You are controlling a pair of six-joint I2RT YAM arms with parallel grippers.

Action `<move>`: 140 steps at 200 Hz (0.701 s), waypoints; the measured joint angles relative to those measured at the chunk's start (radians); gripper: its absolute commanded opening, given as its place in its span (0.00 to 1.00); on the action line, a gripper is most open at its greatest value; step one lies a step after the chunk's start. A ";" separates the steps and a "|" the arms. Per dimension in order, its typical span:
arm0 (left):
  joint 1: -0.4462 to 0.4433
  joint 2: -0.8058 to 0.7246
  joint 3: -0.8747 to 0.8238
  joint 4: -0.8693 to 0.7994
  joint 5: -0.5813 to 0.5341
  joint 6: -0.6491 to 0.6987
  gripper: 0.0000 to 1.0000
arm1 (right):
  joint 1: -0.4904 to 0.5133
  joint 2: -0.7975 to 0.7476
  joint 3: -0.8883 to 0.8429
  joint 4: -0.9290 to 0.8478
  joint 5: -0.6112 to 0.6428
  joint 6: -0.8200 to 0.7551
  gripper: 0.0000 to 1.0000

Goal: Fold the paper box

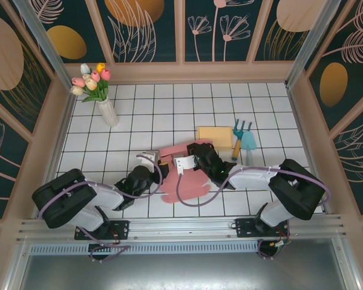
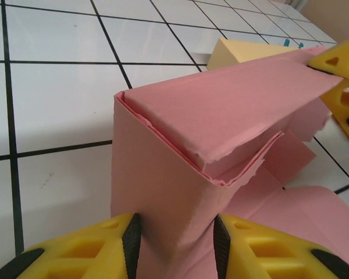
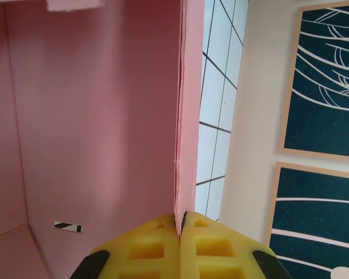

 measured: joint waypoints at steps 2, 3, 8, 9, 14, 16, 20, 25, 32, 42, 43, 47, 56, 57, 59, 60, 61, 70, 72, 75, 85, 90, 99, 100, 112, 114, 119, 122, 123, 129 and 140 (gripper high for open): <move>0.000 0.002 0.002 0.000 -0.004 0.000 0.39 | 0.000 0.000 0.000 0.000 0.002 0.000 0.00; -0.001 0.004 0.003 0.000 -0.009 0.000 0.39 | 0.000 0.000 0.000 0.000 0.002 0.000 0.00; -0.002 0.008 0.007 0.000 -0.023 -0.001 0.39 | 0.000 0.001 0.001 0.000 0.003 0.000 0.00; -0.002 0.009 0.008 0.000 -0.024 -0.001 0.39 | 0.000 0.002 0.001 0.000 0.004 0.000 0.00; -0.005 0.013 0.013 0.000 -0.041 -0.003 0.39 | 0.000 0.003 0.001 0.000 0.007 0.000 0.00; -0.006 0.015 0.014 0.000 -0.047 -0.003 0.38 | 0.000 0.004 0.002 0.000 0.008 0.000 0.00; -0.008 0.019 0.018 0.000 -0.062 -0.004 0.38 | 0.001 0.005 0.002 0.000 0.010 0.000 0.00; -0.010 0.024 0.021 0.000 -0.078 -0.004 0.38 | 0.002 0.007 0.003 0.000 0.013 0.000 0.00; -0.012 0.032 0.027 0.000 -0.101 -0.003 0.39 | 0.004 0.010 0.004 0.000 0.018 0.000 0.00; -0.014 0.047 0.036 0.004 -0.125 -0.001 0.39 | 0.006 0.014 0.007 0.000 0.025 0.001 0.00; -0.014 0.049 0.038 0.004 -0.127 0.001 0.40 | 0.006 0.014 0.007 0.000 0.026 0.001 0.00; -0.015 0.055 0.042 0.005 -0.133 0.002 0.40 | 0.006 0.016 0.009 0.000 0.028 0.003 0.00; -0.015 0.072 0.055 0.006 -0.143 0.009 0.40 | 0.006 0.020 0.011 -0.003 0.032 0.003 0.00; -0.015 0.075 0.057 0.006 -0.144 0.010 0.40 | 0.006 0.020 0.011 -0.002 0.033 0.004 0.00; -0.015 0.079 0.060 0.006 -0.147 0.013 0.40 | 0.007 0.021 0.012 -0.003 0.034 0.004 0.00; -0.015 0.080 0.061 0.006 -0.148 0.013 0.40 | 0.007 0.021 0.012 -0.003 0.035 0.004 0.00; -0.015 0.081 0.062 0.006 -0.148 0.013 0.40 | 0.007 0.021 0.012 -0.003 0.035 0.004 0.00; -0.015 0.100 0.077 0.006 -0.158 0.016 0.39 | 0.008 0.024 0.014 -0.003 0.042 0.007 0.00; -0.015 0.105 0.081 0.006 -0.163 0.017 0.39 | 0.008 0.024 0.015 -0.003 0.043 0.007 0.00; -0.015 0.111 0.085 0.006 -0.168 0.018 0.39 | 0.008 0.024 0.015 -0.003 0.045 0.008 0.00; -0.015 0.132 0.101 0.007 -0.196 0.019 0.37 | 0.009 0.025 0.015 -0.003 0.047 0.015 0.00; -0.016 0.143 0.110 0.007 -0.210 0.019 0.36 | 0.009 0.025 0.015 -0.003 0.048 0.017 0.00; -0.018 0.165 0.124 0.014 -0.241 0.018 0.35 | 0.009 0.025 0.015 -0.003 0.048 0.023 0.00; -0.018 0.166 0.126 0.014 -0.244 0.018 0.35 | 0.009 0.025 0.015 -0.003 0.048 0.023 0.00; -0.023 0.196 0.146 0.018 -0.289 0.014 0.31 | 0.009 0.025 0.015 -0.004 0.049 0.026 0.00; -0.024 0.201 0.150 0.018 -0.298 0.015 0.31 | 0.009 0.025 0.015 -0.005 0.049 0.026 0.00; -0.025 0.216 0.161 0.018 -0.320 0.010 0.29 | 0.009 0.025 0.015 -0.005 0.049 0.026 0.00; -0.026 0.222 0.167 0.017 -0.334 0.010 0.28 | 0.009 0.025 0.015 -0.006 0.049 0.026 0.00; -0.027 0.227 0.171 0.016 -0.340 0.008 0.27 | 0.009 0.025 0.015 -0.006 0.049 0.026 0.00; -0.027 0.242 0.187 0.010 -0.370 0.002 0.25 | 0.009 0.025 0.015 -0.007 0.048 0.026 0.00; -0.028 0.265 0.214 -0.008 -0.426 -0.018 0.21 | 0.010 0.025 0.015 -0.007 0.048 0.027 0.00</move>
